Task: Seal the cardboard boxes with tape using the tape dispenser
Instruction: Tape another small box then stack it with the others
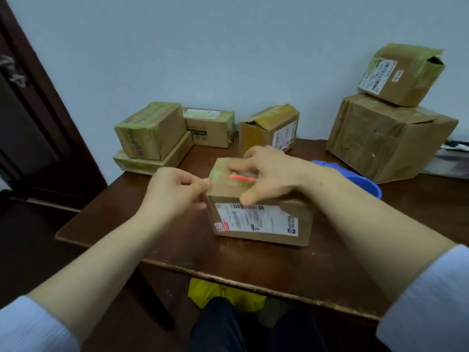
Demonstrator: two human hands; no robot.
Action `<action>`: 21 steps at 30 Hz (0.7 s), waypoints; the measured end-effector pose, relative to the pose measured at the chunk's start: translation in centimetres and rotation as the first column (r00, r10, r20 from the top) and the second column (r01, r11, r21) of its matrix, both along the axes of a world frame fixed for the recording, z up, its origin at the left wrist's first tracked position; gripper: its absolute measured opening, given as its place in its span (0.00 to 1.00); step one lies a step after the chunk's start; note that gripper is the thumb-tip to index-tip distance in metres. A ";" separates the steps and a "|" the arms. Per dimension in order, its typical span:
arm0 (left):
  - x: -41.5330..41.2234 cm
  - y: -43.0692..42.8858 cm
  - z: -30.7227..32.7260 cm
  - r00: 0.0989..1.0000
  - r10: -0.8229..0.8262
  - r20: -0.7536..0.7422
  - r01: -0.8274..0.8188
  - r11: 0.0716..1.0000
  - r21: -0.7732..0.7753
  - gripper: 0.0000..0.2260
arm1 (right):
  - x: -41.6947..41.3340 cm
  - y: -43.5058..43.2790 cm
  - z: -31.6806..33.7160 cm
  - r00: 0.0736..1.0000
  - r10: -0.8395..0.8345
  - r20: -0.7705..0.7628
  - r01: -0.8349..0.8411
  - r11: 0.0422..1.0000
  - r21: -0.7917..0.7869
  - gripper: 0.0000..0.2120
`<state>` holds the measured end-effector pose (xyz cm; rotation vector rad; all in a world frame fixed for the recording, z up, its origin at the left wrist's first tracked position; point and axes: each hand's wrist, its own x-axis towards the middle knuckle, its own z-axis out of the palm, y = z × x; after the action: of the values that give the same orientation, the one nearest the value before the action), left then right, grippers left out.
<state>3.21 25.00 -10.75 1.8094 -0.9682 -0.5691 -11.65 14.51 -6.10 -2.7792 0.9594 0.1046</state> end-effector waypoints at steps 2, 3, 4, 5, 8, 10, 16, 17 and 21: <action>0.5 0.2 -1.0 0.918 -0.039 0.395 -0.026 0.987 0.158 0.14 | -0.1 0.0 -1.4 1.000 0.026 -0.011 -0.025 0.996 0.083 0.34; 0.5 0.3 -1.2 0.855 -0.079 0.513 0.019 0.992 0.122 0.18 | -0.2 -0.1 -1.9 0.999 0.041 -0.017 -0.039 0.996 0.080 0.34; 0.5 0.2 -1.3 0.804 -0.149 0.576 0.135 0.989 0.067 0.22 | -0.3 0.0 -2.3 0.998 0.062 -0.030 -0.061 0.997 0.041 0.34; 0.5 -0.2 -1.3 0.747 -0.260 0.611 0.283 0.957 0.061 0.27 | -0.4 0.3 -2.7 0.996 0.080 -0.030 -0.080 0.997 -0.003 0.34; 0.1 -1.6 -2.0 0.523 -0.518 0.677 0.495 0.831 0.254 0.41 | -0.8 1.6 -3.6 0.996 0.083 0.042 -0.080 0.995 -0.062 0.35; 0.5 -2.0 -2.5 0.403 -0.527 0.748 0.483 0.817 0.316 0.42 | -1.2 2.1 -4.4 0.995 0.084 0.049 -0.078 0.991 -0.107 0.37; 1.2 -2.3 -2.1 0.281 -0.532 0.799 0.428 0.814 0.392 0.43 | -5.0 0.7 -5.2 0.995 0.072 0.062 -0.055 0.971 -0.233 0.39; 1.1 -2.3 -2.1 0.285 -0.542 0.790 0.422 0.811 0.405 0.44 | -6.0 0.5 -5.2 0.993 0.079 0.084 -0.057 0.971 -0.233 0.43; 0.8 -2.1 -1.9 0.309 -0.554 0.773 0.431 0.806 0.406 0.44 | -9.1 0.2 -4.9 0.984 -0.034 0.173 0.073 0.973 -0.221 0.49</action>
<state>4.01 22.92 -12.61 1.8767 -2.3313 0.0372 -20.70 14.66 -10.99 -2.9027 1.0610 -0.2604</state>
